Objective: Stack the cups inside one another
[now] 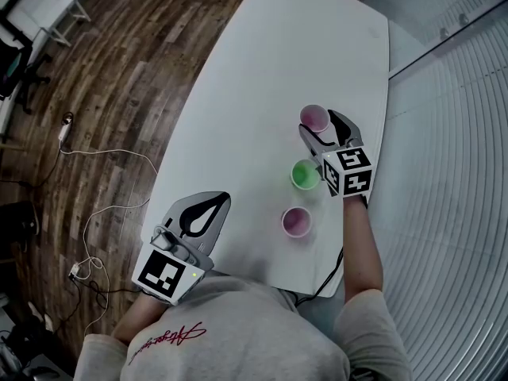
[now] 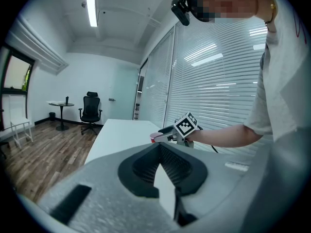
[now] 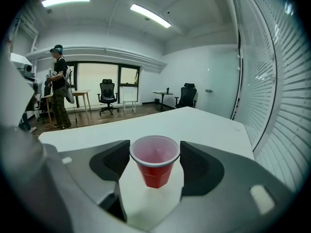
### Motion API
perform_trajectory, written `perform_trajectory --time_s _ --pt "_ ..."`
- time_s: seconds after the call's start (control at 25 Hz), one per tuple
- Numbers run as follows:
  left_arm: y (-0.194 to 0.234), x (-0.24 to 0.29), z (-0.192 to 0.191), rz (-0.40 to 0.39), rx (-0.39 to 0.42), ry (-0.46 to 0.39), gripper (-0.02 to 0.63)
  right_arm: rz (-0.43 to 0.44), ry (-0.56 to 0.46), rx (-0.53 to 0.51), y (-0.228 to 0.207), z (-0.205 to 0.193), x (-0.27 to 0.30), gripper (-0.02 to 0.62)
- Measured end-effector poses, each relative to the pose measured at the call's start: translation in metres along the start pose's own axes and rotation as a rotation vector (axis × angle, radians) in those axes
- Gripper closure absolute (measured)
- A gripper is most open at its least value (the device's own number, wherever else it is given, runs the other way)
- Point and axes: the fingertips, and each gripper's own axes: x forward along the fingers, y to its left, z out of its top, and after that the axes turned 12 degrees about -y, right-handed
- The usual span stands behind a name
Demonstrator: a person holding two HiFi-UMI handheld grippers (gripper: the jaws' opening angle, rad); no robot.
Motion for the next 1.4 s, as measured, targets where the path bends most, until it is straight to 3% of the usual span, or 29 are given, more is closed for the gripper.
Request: perform_trajectory --time_s 1.2,1.4 --pt "-0.019 -0.032 0.014 -0.058 0.007 -0.045 0.612 -0.038 -0.062 -0.024 0.038 0.042 -0.048 0.272" --pt "-0.022 -0.039 0.008 -0.077 0.005 -0.023 0.612 -0.05 -0.063 -0.028 0.044 0.044 -0.059 0.272"
